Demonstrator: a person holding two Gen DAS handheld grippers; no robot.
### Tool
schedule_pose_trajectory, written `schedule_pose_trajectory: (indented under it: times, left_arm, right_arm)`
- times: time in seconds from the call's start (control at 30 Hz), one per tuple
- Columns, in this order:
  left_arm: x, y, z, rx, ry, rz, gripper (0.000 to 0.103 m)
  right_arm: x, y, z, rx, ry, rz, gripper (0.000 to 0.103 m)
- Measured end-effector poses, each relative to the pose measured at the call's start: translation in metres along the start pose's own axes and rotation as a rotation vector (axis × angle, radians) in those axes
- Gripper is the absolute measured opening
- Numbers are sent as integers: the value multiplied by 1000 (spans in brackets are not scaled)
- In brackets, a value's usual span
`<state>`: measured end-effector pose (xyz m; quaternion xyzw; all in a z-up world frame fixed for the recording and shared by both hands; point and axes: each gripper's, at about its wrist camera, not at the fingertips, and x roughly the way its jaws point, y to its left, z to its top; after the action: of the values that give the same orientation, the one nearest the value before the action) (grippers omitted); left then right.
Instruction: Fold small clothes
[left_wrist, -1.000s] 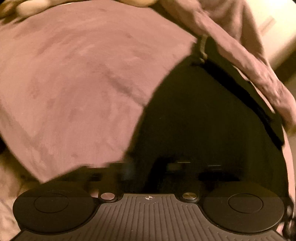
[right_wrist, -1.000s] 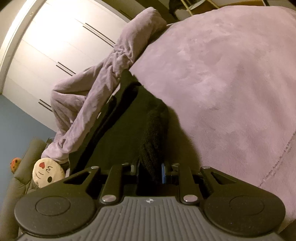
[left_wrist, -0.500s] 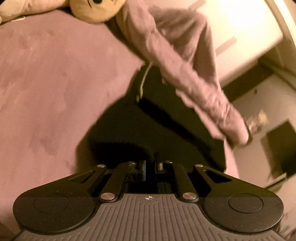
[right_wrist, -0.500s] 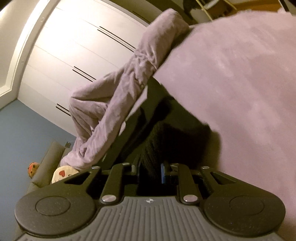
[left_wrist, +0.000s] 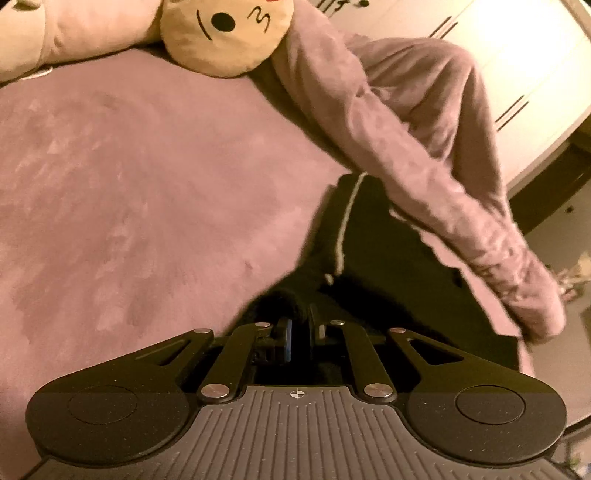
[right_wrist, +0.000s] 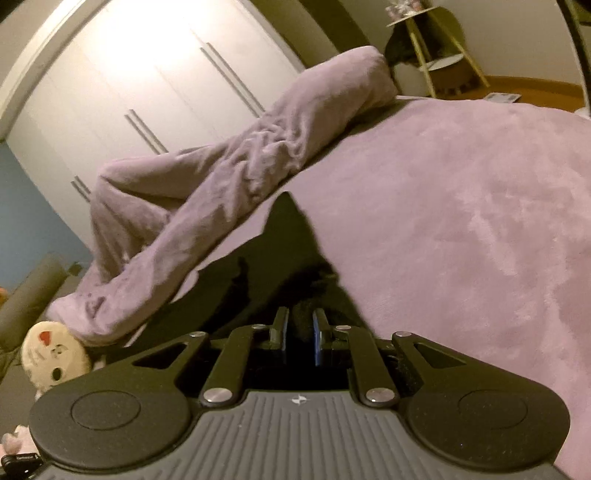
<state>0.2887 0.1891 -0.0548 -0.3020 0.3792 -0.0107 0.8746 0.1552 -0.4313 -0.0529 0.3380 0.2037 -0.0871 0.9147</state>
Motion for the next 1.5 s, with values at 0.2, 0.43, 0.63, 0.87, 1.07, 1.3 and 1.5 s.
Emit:
schedule_pose_trajectory:
  times: [0.2, 0.43, 0.63, 0.87, 1.07, 1.3, 1.5]
  left_arm:
    - [-6, 5, 0, 63, -84, 108, 68]
    - [-20, 11, -22, 327, 3, -5, 90]
    - [-1, -5, -25, 448, 60, 23, 88]
    - [36, -29, -21, 539, 105, 58, 48]
    - [37, -36, -16, 585, 94, 80, 17]
    - [27, -41, -14, 601, 82, 25, 18]
    - [40, -45, -16, 607, 170, -39, 42]
  right_arm:
    - [-15, -21, 3, -85, -25, -59, 24]
    - [-12, 5, -17, -454, 106, -1, 61]
    - [14, 48, -34, -771, 192, 13, 66]
    - [39, 51, -31, -794, 266, 60, 38]
    - [45, 45, -28, -786, 273, 89, 12]
    - [54, 46, -26, -802, 288, 73, 18]
    - [62, 47, -24, -742, 298, 61, 20]
